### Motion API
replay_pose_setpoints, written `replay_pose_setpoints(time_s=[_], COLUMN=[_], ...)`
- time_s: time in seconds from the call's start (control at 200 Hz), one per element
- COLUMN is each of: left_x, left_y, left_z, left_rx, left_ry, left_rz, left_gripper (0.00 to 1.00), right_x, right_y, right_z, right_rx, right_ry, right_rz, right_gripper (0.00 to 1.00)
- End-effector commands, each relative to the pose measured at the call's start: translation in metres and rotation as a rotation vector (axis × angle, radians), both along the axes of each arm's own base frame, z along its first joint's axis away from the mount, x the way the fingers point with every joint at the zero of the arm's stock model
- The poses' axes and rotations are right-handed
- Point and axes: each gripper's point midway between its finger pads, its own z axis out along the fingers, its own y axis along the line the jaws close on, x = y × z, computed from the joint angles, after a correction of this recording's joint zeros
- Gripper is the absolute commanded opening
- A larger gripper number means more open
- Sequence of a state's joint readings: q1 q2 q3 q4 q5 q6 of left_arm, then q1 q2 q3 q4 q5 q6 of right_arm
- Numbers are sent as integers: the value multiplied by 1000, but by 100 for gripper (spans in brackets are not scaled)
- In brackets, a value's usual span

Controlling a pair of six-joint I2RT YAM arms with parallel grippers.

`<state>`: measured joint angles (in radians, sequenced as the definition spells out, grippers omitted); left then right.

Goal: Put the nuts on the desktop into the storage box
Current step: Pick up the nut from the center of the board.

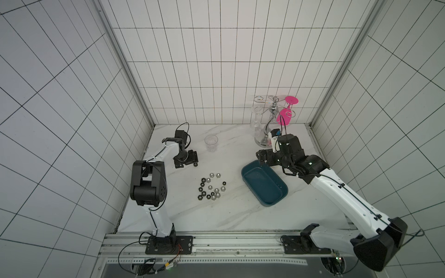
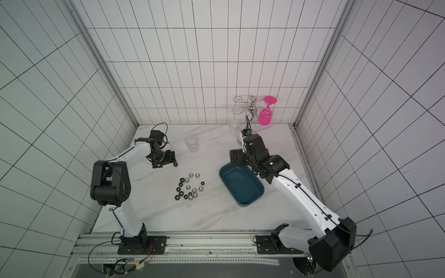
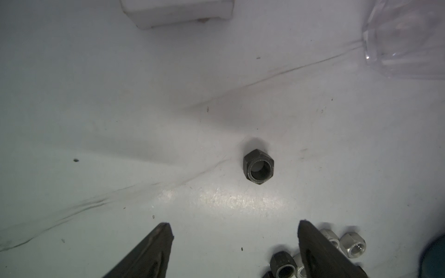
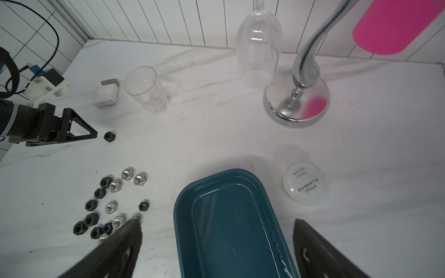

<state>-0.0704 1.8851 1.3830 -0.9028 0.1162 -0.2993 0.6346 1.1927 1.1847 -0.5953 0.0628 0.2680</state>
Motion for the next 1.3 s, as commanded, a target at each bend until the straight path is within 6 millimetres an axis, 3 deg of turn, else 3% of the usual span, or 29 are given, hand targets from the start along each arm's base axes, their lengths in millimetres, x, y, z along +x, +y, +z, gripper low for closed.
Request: replay_pose_setpoints(time_s=[0.0, 0.27, 0.555, 0.915, 1.089, 1.294], left_x=[12, 26, 24, 20, 24, 27], left_y=[9, 2, -16, -7, -7, -10], left_z=[-5, -16, -26, -36, -39, -36], left_rx=[54, 79, 84, 162, 162, 156], left_ry=[10, 39, 72, 115, 116, 114], left_rz=[25, 18, -15, -17, -11, -12], left_gripper=[85, 80, 77, 68, 59, 39], right_x=[-11, -10, -9, -10, -11, -12], right_y=[-9, -20, -26, -32, -35, -39], right_z=[-3, -6, -13, -17, -17, -14], right_rx=[18, 22, 23, 31, 26, 22], right_ry=[42, 59, 81, 93, 95, 87], right_rz=[3, -7, -19, -25, -25, -30], right_gripper=[99, 99, 99, 99, 99, 99])
